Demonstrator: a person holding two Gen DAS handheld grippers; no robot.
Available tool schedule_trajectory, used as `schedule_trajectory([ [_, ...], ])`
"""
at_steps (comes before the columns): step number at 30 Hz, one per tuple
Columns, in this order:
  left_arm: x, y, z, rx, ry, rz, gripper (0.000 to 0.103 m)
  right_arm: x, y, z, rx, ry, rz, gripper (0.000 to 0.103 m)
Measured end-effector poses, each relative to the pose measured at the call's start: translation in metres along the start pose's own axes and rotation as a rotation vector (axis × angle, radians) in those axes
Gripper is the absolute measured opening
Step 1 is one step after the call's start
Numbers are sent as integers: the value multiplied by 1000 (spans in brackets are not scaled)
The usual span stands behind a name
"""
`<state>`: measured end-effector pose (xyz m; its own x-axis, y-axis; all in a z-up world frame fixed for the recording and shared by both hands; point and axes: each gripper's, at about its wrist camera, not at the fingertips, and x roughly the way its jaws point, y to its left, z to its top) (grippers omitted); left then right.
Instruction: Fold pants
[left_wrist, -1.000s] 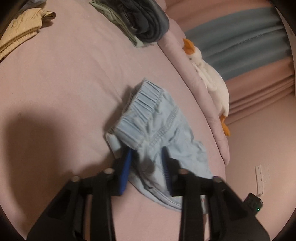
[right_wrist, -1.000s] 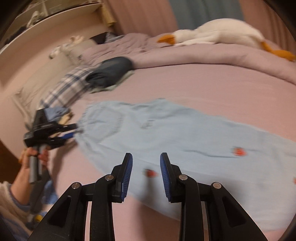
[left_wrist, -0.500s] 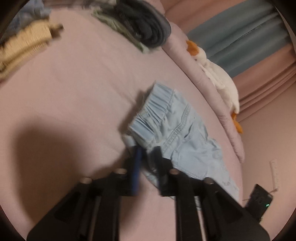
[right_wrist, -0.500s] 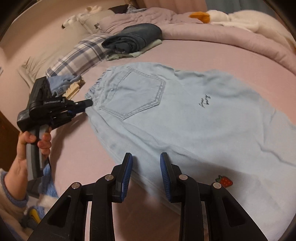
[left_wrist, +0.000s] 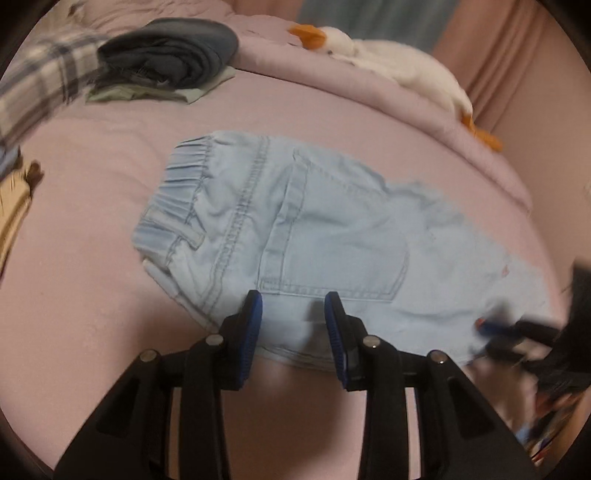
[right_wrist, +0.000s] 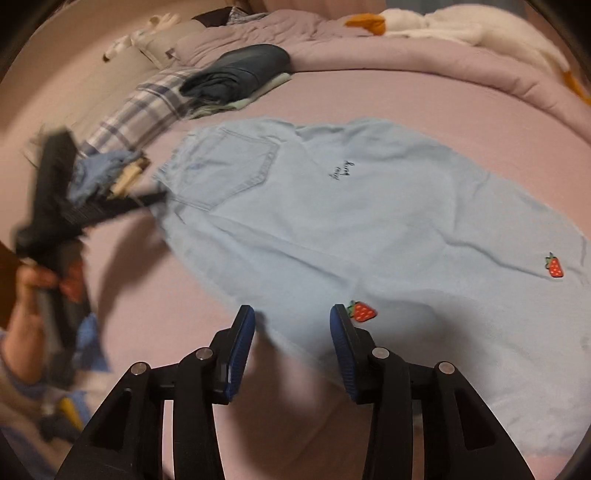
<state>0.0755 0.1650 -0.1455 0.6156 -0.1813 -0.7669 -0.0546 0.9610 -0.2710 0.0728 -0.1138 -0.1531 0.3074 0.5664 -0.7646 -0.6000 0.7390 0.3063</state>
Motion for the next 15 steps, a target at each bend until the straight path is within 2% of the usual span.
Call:
schedule_trajectory([
  [3,-3,1,11,-7,-10,-49,39,-16,-20,26,60,-82,61,42],
  [7,2,-7,34,10,-45,-92,48,-7,-54,74,149,-146,33,42],
  [11,24,-17,62,25,-58,-100,48,17,-82,121,209,-142,48,42],
  [15,46,-19,78,25,-21,-131,48,51,-97,151,240,-61,92,42],
])
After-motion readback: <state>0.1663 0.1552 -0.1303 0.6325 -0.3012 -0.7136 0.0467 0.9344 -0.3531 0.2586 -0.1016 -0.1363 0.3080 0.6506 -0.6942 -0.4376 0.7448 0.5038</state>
